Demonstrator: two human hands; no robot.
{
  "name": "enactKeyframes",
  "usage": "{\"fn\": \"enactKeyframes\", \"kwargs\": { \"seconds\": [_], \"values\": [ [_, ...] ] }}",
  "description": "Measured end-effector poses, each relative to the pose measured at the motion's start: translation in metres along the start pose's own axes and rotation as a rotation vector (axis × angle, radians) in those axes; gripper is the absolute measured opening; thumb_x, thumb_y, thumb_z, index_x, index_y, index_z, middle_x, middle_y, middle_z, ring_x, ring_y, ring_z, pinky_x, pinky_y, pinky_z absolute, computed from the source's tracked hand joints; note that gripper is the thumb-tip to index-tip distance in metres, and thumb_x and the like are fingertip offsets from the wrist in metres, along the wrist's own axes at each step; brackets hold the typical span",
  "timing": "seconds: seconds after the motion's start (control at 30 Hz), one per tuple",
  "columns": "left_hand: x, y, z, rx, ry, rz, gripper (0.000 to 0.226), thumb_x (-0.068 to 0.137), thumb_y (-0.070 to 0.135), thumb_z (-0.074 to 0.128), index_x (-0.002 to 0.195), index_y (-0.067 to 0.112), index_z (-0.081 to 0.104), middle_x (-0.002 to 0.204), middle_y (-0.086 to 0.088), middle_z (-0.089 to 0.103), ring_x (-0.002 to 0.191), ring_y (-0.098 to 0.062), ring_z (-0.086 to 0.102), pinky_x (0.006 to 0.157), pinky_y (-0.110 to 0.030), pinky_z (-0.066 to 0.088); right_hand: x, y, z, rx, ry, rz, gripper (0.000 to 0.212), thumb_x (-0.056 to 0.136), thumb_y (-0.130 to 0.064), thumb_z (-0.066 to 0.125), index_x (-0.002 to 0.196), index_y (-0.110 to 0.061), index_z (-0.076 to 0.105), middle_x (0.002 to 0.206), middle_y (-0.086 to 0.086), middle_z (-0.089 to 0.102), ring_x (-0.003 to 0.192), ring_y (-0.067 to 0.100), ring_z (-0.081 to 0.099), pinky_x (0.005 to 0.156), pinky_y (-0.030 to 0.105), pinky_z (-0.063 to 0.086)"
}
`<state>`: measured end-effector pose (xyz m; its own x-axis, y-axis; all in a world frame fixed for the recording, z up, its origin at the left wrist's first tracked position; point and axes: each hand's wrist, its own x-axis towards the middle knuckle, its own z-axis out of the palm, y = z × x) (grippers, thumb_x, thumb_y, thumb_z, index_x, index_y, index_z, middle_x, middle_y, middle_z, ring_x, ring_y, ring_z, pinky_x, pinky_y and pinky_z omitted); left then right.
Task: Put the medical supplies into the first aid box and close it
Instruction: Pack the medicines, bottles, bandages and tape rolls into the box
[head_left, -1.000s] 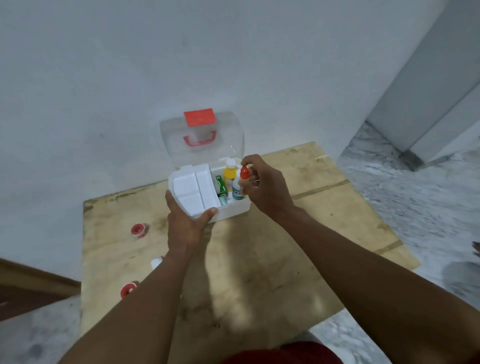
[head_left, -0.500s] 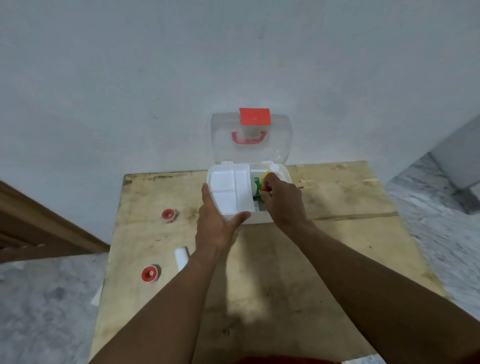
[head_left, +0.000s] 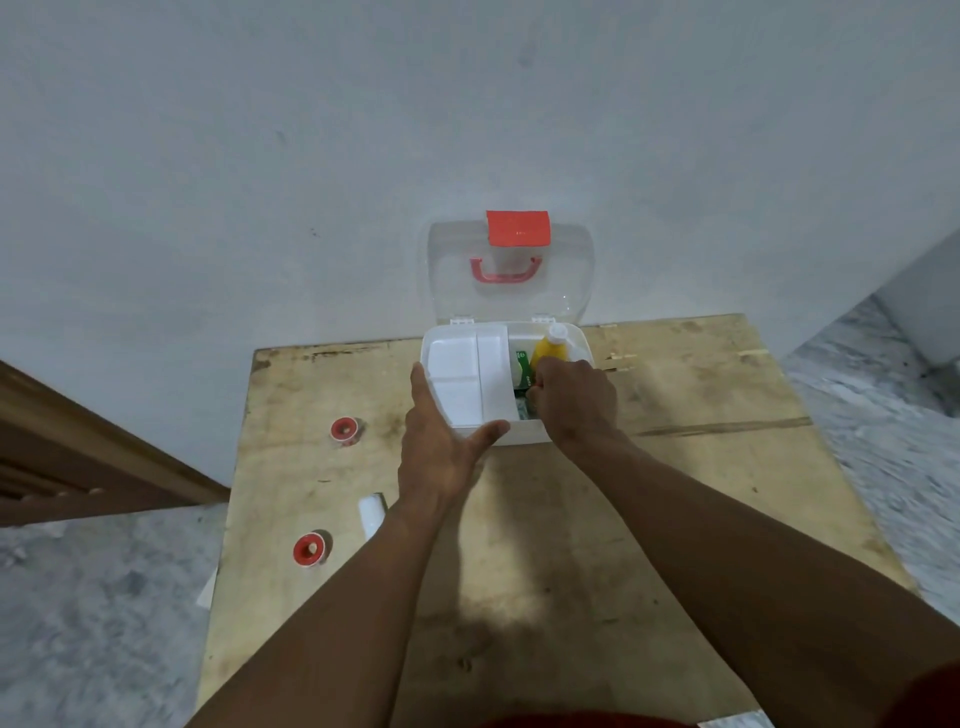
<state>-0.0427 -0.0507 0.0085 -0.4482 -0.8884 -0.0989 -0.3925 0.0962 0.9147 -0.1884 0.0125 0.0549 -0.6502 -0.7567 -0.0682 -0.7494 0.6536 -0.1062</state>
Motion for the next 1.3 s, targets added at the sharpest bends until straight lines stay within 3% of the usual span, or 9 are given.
{"fn": "enactKeyframes", "kwargs": {
  "seconds": [0.3, 0.47, 0.57, 0.7, 0.9, 0.97, 1.13, 1.2, 1.3],
  "values": [
    [-0.001, -0.002, 0.001, -0.005, 0.003, 0.013, 0.117, 0.057, 0.058, 0.085, 0.147, 0.031, 0.017, 0.13, 0.004, 0.051, 0.117, -0.02, 0.051, 0.086, -0.05, 0.055, 0.003, -0.004, -0.002, -0.07, 0.009, -0.008, 0.014, 0.094, -0.012, 0.052, 0.097, -0.011, 0.066, 0.091, 0.009, 0.07, 0.086, 0.03, 0.067, 0.063, 0.031, 0.04],
    [0.0, -0.002, 0.0, -0.007, 0.002, 0.019, 0.116, 0.055, 0.055, 0.086, 0.146, 0.031, 0.018, 0.126, 0.005, 0.053, 0.114, -0.02, 0.053, 0.085, -0.05, 0.055, 0.0, 0.004, 0.004, -0.027, 0.018, -0.025, 0.016, 0.094, -0.019, 0.056, 0.101, -0.011, 0.068, 0.093, 0.011, 0.07, 0.084, 0.032, 0.068, 0.062, 0.03, 0.041],
    [0.0, -0.002, 0.0, -0.004, 0.002, 0.02, 0.115, 0.055, 0.05, 0.088, 0.146, 0.031, 0.019, 0.126, 0.004, 0.054, 0.113, -0.02, 0.054, 0.085, -0.05, 0.055, -0.002, 0.01, 0.004, 0.033, 0.04, -0.048, 0.018, 0.095, -0.023, 0.056, 0.105, -0.014, 0.068, 0.095, 0.011, 0.072, 0.083, 0.032, 0.068, 0.066, 0.032, 0.049],
    [0.0, -0.003, 0.001, 0.01, -0.007, 0.014, 0.117, 0.057, 0.05, 0.088, 0.147, 0.031, 0.015, 0.13, 0.001, 0.052, 0.117, -0.023, 0.053, 0.087, -0.052, 0.054, -0.01, 0.017, -0.001, 0.129, 0.113, -0.1, 0.02, 0.095, -0.025, 0.057, 0.104, -0.015, 0.071, 0.093, 0.009, 0.075, 0.081, 0.031, 0.07, 0.071, 0.038, 0.056],
    [0.001, -0.004, 0.0, -0.021, -0.029, 0.031, 0.116, 0.058, 0.05, 0.087, 0.146, 0.031, 0.015, 0.129, 0.001, 0.052, 0.116, -0.022, 0.054, 0.088, -0.051, 0.055, -0.03, 0.046, -0.005, 0.273, 0.358, -0.161, 0.009, 0.091, -0.011, 0.064, 0.094, -0.004, 0.069, 0.086, 0.014, 0.071, 0.071, 0.033, 0.066, 0.062, 0.044, 0.055],
    [0.001, -0.004, 0.0, -0.029, -0.035, 0.029, 0.117, 0.056, 0.053, 0.086, 0.146, 0.031, 0.015, 0.128, 0.001, 0.053, 0.115, -0.022, 0.055, 0.087, -0.051, 0.055, -0.031, 0.062, -0.006, 0.358, 0.321, -0.131, 0.02, 0.087, -0.014, 0.071, 0.105, -0.005, 0.069, 0.096, 0.012, 0.072, 0.079, 0.027, 0.066, 0.071, 0.045, 0.057],
    [0.001, -0.005, -0.001, -0.042, -0.046, 0.062, 0.112, 0.057, 0.051, 0.086, 0.145, 0.029, 0.019, 0.125, 0.005, 0.052, 0.115, -0.019, 0.054, 0.087, -0.046, 0.056, -0.027, 0.088, -0.016, 0.476, -0.011, -0.076, 0.092, 0.065, -0.04, 0.089, 0.143, -0.018, 0.045, 0.133, 0.003, 0.059, 0.111, 0.02, 0.057, 0.093, 0.036, 0.049],
    [0.001, -0.003, -0.001, -0.063, -0.051, 0.075, 0.106, 0.06, 0.044, 0.087, 0.142, 0.027, 0.023, 0.12, 0.011, 0.052, 0.111, -0.011, 0.053, 0.084, -0.03, 0.055, -0.023, 0.091, -0.019, 0.516, -0.072, -0.136, 0.101, 0.063, -0.038, 0.091, 0.148, -0.019, 0.039, 0.138, -0.001, 0.053, 0.119, 0.019, 0.052, 0.099, 0.037, 0.045],
    [-0.001, 0.0, 0.001, -0.084, -0.047, 0.089, 0.099, 0.066, 0.031, 0.089, 0.141, 0.024, 0.026, 0.115, 0.026, 0.049, 0.104, 0.016, 0.05, 0.073, -0.004, 0.045, -0.011, 0.093, -0.019, 0.564, -0.145, -0.253, 0.102, 0.061, -0.035, 0.093, 0.146, -0.021, 0.038, 0.125, -0.016, 0.046, 0.114, 0.008, 0.045, 0.098, 0.031, 0.041]
  ]
}}
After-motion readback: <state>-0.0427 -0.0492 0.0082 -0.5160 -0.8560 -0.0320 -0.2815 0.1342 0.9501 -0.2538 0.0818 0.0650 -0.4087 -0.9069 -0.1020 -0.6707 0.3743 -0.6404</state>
